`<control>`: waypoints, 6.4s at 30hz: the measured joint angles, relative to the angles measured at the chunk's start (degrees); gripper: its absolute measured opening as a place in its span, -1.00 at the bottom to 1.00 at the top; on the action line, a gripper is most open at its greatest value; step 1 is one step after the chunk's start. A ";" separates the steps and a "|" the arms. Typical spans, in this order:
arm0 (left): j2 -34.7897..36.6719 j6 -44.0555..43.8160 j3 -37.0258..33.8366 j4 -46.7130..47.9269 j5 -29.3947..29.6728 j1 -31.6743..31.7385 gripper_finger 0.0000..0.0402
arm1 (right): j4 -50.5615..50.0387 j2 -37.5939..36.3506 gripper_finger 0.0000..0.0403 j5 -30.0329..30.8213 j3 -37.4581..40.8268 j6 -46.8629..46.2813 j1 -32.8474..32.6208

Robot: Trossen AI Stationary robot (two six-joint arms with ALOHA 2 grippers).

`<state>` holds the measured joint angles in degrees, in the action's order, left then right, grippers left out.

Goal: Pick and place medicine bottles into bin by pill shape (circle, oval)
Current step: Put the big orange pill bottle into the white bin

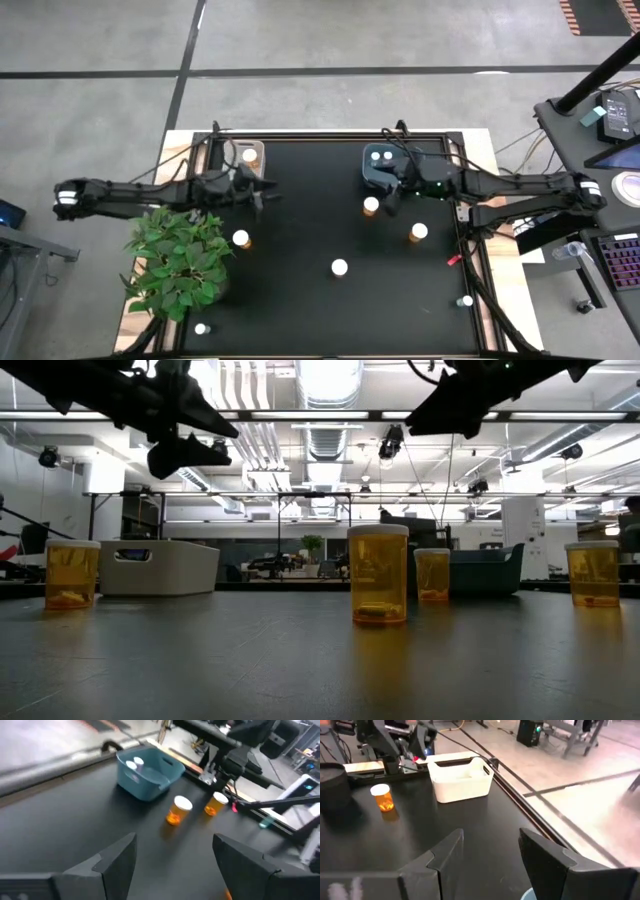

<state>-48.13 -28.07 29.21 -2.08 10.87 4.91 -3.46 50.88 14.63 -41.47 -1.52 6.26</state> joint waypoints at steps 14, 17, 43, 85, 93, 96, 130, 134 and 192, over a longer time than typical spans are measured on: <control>-9.29 -4.81 12.30 11.03 -3.17 -1.80 0.22 | -0.07 -0.52 -0.08 -0.01 1.46 3.23 0.00; -11.30 -8.02 15.35 16.87 -3.21 -1.80 0.22 | -0.12 -0.53 -0.08 -0.02 2.74 3.79 0.00; -26.76 -40.74 34.78 59.81 -19.32 -15.91 0.22 | -0.10 -0.53 -0.08 -0.01 2.88 7.37 0.42; -25.02 -47.22 22.99 68.25 -6.67 -17.97 0.53 | -0.06 -0.53 -0.08 -0.04 2.90 8.21 0.42; -25.02 -48.16 19.33 65.19 -6.39 -17.89 0.53 | -0.07 -0.53 -0.08 -0.04 2.92 8.52 0.42; -25.02 -48.13 17.87 61.95 -6.21 -17.85 0.53 | -0.07 -0.53 -0.08 -0.04 2.92 8.56 0.41; -25.23 -48.12 20.10 59.62 -4.29 -16.93 -0.06 | -0.12 -0.53 -0.08 -0.04 2.92 8.69 0.39; -25.23 -44.12 23.41 59.70 -2.51 -14.79 -0.06 | -0.12 -0.53 -0.08 -0.04 2.92 8.79 0.41; -25.34 8.04 30.96 60.06 4.41 44.28 -0.04 | -0.29 -0.53 -0.08 -0.01 2.92 10.08 0.41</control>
<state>-73.47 -20.03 60.17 57.98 15.29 49.19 -3.75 50.35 14.61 -38.54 8.56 6.68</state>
